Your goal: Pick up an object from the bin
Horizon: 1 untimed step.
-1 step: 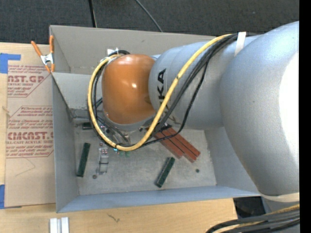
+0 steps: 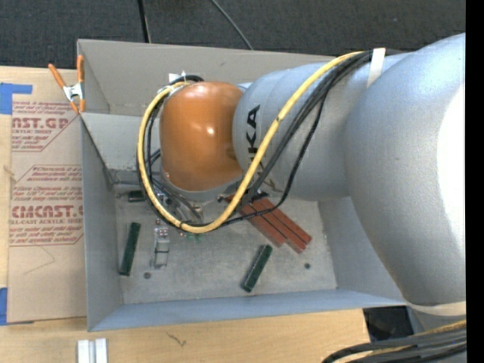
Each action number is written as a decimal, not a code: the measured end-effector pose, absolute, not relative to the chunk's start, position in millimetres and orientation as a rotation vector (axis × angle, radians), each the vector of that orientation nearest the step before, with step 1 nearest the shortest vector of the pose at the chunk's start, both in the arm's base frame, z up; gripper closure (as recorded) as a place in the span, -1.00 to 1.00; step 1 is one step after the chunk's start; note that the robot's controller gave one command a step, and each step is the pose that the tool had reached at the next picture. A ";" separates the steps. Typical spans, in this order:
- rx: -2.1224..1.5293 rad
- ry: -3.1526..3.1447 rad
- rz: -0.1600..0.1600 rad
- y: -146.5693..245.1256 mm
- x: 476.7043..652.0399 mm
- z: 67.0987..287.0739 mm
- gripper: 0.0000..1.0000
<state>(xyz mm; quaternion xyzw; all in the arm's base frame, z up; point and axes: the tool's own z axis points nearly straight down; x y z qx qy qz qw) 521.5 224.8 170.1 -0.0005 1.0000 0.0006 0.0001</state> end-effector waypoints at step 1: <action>-0.199 3.127 0.003 234.7 530.0 146.9 -1.00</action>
Offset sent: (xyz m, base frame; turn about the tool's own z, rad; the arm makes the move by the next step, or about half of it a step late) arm 0.0332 -0.0091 -0.0949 -0.0320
